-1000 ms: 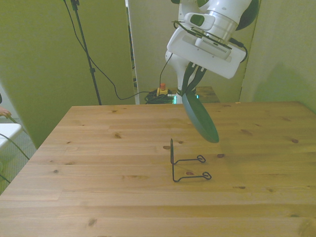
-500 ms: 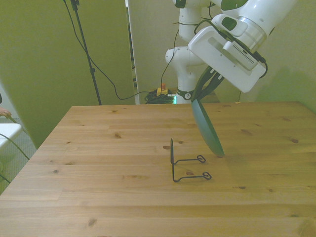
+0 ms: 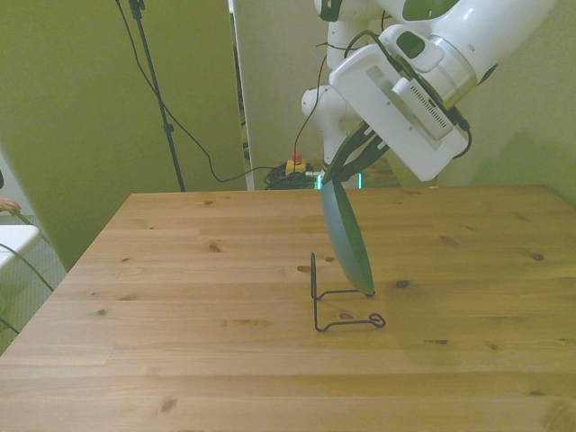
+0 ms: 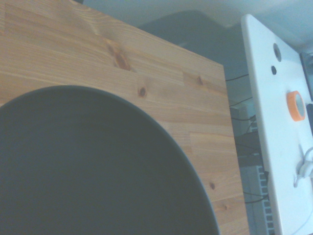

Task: Load the plate

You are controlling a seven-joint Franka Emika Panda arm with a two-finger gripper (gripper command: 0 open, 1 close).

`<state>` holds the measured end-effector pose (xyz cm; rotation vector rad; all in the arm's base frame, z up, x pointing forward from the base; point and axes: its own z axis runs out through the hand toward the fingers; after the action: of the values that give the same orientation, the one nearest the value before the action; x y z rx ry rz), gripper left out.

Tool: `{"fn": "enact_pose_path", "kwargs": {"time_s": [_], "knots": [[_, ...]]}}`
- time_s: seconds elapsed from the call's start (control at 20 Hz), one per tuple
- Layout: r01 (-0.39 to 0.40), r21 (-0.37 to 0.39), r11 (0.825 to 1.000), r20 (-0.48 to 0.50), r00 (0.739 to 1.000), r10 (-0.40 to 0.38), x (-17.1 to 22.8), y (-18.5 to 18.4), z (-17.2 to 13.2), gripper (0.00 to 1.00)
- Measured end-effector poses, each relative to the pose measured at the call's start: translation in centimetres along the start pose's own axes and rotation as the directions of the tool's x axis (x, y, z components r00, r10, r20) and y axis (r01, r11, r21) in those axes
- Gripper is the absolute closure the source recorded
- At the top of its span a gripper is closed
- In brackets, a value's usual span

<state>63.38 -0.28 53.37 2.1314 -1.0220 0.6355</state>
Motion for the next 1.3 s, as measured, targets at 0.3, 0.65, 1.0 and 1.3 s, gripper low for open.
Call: {"fn": "enact_pose_path", "kwargs": {"time_s": [0.3, 0.65, 1.0, 1.3], "knots": [[0.037, -0.038, 0.999, -0.049, 0.998, -0.039, -1.0, -0.9, 1.2, 1.0], [0.041, -0.055, 0.998, -0.063, 0.997, -0.044, -2.6, -1.5, 2.5, 1.0], [0.036, -0.057, 0.998, -0.058, 0.998, -0.039, -3.4, -2.7, 3.1, 1.0], [0.037, -0.044, 0.998, -0.063, 0.997, -0.04, -3.5, -3.6, 2.8, 0.0]]}}
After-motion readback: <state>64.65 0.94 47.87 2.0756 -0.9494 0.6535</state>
